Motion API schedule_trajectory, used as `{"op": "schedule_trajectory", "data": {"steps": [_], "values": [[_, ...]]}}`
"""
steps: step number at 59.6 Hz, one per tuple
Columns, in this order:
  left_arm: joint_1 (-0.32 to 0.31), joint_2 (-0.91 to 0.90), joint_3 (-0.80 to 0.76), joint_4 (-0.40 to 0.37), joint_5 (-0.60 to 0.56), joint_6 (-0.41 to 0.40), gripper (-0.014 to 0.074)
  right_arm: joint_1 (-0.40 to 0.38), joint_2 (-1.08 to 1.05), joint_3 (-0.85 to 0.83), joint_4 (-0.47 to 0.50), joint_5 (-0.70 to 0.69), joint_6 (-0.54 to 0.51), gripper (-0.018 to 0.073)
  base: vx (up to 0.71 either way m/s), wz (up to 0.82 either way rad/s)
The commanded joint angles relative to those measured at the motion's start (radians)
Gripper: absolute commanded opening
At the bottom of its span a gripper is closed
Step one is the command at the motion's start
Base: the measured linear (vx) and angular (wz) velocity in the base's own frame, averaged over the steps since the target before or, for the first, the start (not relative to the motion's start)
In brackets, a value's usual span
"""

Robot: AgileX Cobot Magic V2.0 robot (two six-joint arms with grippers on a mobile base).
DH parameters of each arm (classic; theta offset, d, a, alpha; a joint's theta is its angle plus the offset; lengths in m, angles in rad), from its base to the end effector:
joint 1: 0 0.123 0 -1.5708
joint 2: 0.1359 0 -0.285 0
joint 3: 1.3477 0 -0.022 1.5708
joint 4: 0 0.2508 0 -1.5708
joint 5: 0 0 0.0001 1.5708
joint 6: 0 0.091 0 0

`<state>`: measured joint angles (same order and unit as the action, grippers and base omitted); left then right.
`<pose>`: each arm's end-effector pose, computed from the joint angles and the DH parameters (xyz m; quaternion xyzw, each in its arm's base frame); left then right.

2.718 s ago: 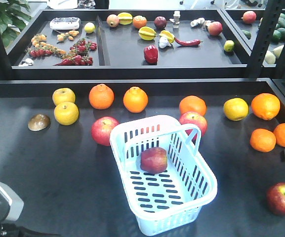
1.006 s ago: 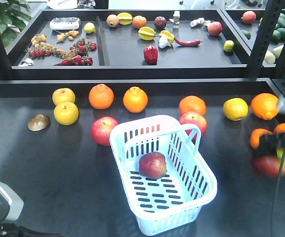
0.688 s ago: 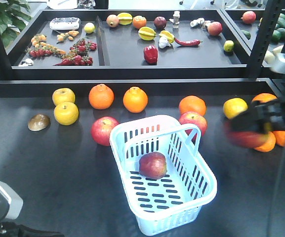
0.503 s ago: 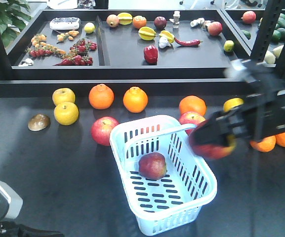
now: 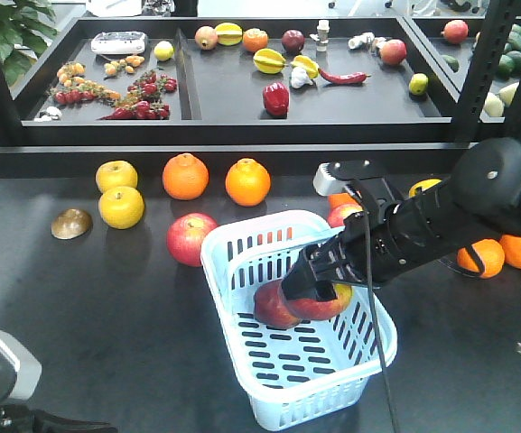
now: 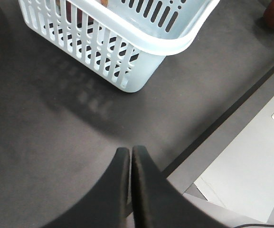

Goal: Pick three apples into basket with both arms
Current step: 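Lower the second apple into the basket and open the right gripper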

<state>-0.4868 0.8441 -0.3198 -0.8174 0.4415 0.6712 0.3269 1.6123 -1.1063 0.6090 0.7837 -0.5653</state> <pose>0.1113 -0.0911 0.2145 0.2377 0.8760 -0.2518 0.3359 0.2967 0.1394 0.2473 -0.2513 0.9194 0.2244 0.2028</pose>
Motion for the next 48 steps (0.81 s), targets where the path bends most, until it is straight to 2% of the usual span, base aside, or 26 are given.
{"op": "schedule_trajectory", "data": {"steps": [1, 5, 10, 16, 23, 33, 38, 45, 48], "values": [[-0.005, -0.011, -0.025, -0.033, -0.034, -0.007, -0.0006, -0.001, -0.033, -0.026, 0.021, -0.043, -0.006, 0.0674, 0.0, 0.0], [-0.005, -0.011, -0.025, -0.033, -0.033, -0.007, -0.0006, -0.001, -0.034, -0.026, 0.019, -0.04, -0.007, 0.0723, 0.0, 0.0], [-0.005, -0.011, -0.025, -0.033, -0.033, -0.007, -0.0006, -0.001, -0.036, -0.026, 0.01, -0.041, -0.007, 0.0728, 0.0, 0.0], [-0.005, -0.011, -0.025, -0.033, -0.032, -0.007, -0.0006, -0.001, -0.043, -0.027, -0.016, -0.03, 0.011, 0.0709, 0.0, 0.0], [-0.005, -0.011, -0.025, -0.033, -0.024, -0.007, -0.0006, -0.001, -0.078, -0.027, -0.065, 0.038, 0.047, 0.0635, 0.0, 0.0], [-0.005, -0.011, -0.025, -0.033, -0.018, -0.007, -0.0006, -0.019, -0.167, -0.026, -0.244, 0.144, 0.167, 0.0415, 0.0, 0.0], [-0.005, -0.011, -0.025, -0.033, -0.018, -0.007, -0.0006, -0.058, -0.222, -0.026, -0.335, 0.19, 0.24, 0.0244, 0.0, 0.0], [-0.005, -0.011, -0.025, -0.033, -0.018, -0.007, -0.0006, -0.135, -0.285, -0.026, -0.407, 0.227, 0.282, -0.0017, 0.0, 0.0], [-0.005, -0.011, -0.025, -0.033, -0.018, -0.007, -0.0006, -0.175, -0.305, -0.026, -0.427, 0.243, 0.314, -0.0015, 0.0, 0.0]]}}
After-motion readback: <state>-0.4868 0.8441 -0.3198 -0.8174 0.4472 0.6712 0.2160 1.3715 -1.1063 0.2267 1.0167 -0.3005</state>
